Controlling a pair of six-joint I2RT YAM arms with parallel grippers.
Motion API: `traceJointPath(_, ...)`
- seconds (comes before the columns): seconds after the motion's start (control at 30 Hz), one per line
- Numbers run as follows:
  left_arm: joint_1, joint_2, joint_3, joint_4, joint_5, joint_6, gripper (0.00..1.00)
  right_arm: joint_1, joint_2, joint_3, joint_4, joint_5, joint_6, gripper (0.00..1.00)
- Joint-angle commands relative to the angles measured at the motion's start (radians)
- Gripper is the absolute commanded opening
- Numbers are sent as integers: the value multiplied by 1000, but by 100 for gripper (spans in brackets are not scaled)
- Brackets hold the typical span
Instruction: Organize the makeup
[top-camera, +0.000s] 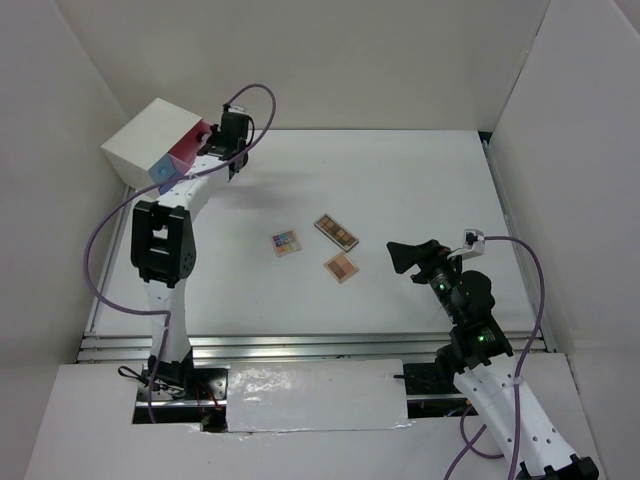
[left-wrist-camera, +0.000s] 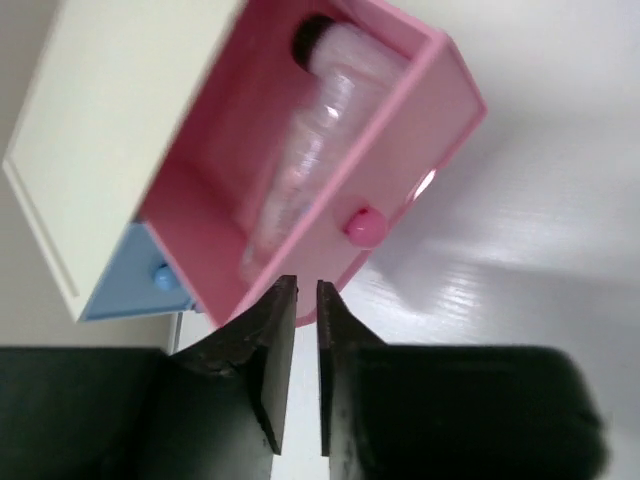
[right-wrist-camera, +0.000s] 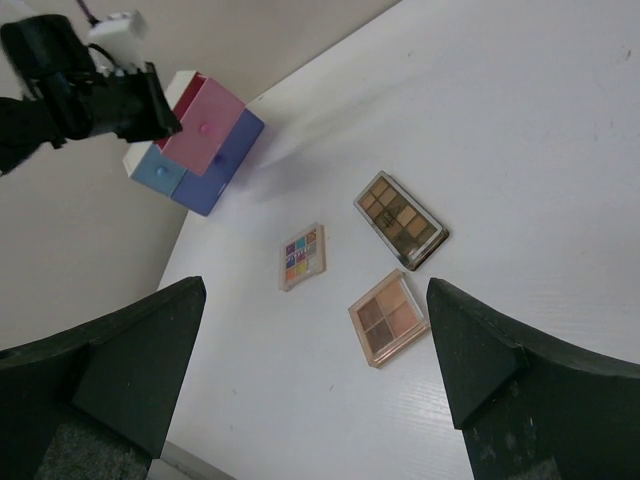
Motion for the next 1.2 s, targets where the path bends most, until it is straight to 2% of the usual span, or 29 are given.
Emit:
traceJointPath(0.0,30,-174,4,70,22,-128,29,8,-2,17,48,-6,-6,100)
traceJointPath(0.03,39,-188,6,75,21,-137,35,9,-3,17,48,-7,-6,100)
traceJointPath(0.07,62,-196,18,76,14,-181,49,9,-3,16,48,-7,-6,100)
traceJointPath(0.13,89,-179,39,82,-13,-186,64,9,-5,16,48,-9,-6,100)
traceJointPath(0.17,123,-165,70,79,11,-168,76,8,-5,16,49,-10,-6,100)
traceJointPath(0.27,189,-84,163,39,155,-107,82,9,-6,17,49,-13,-6,100)
traceJointPath(0.33,208,-24,235,0,223,-94,80,9,-3,17,51,-13,-9,100)
traceJointPath(0.47,277,2,234,13,344,-88,73,9,13,10,68,-22,-3,100)
traceJointPath(0.6,307,63,283,-26,494,-122,77,11,33,10,82,-39,-1,100)
traceJointPath(0.67,317,88,306,-51,536,-134,75,12,43,10,85,-44,-2,100)
traceJointPath(0.77,320,120,325,-80,589,-137,60,12,58,11,86,-41,-6,100)
traceJointPath(0.8,320,120,311,-79,594,-183,57,12,61,13,86,-42,-4,100)
traceJointPath(1.0,323,120,266,-100,649,-206,41,12,70,13,92,-49,-6,100)
traceJointPath(1.13,321,123,260,-119,679,-211,38,12,72,16,89,-53,-4,100)
traceJointPath(1.17,323,126,265,-122,695,-206,34,12,70,14,88,-53,-6,100)
